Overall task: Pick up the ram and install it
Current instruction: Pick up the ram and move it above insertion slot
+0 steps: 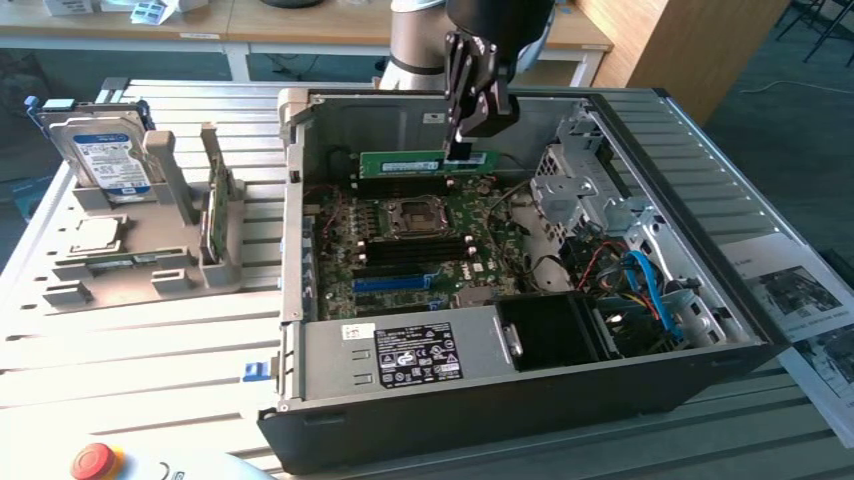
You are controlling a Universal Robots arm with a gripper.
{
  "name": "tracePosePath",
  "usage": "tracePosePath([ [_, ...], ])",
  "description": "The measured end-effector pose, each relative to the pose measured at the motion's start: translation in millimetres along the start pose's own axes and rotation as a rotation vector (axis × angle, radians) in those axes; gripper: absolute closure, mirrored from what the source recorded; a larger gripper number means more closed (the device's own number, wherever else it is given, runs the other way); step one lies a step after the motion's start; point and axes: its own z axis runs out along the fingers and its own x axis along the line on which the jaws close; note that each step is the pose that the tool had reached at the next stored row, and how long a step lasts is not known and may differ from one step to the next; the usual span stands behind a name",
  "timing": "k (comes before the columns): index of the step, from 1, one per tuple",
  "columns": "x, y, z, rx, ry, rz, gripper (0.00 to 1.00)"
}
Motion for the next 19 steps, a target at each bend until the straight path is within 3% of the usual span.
tracePosePath([
  [15,-17.4,-3.4,1.4,0.0,-0.0003,0.004,0.88],
  [19,-17.8,-3.5,1.4,0.0,-0.0004,0.004,0.88],
])
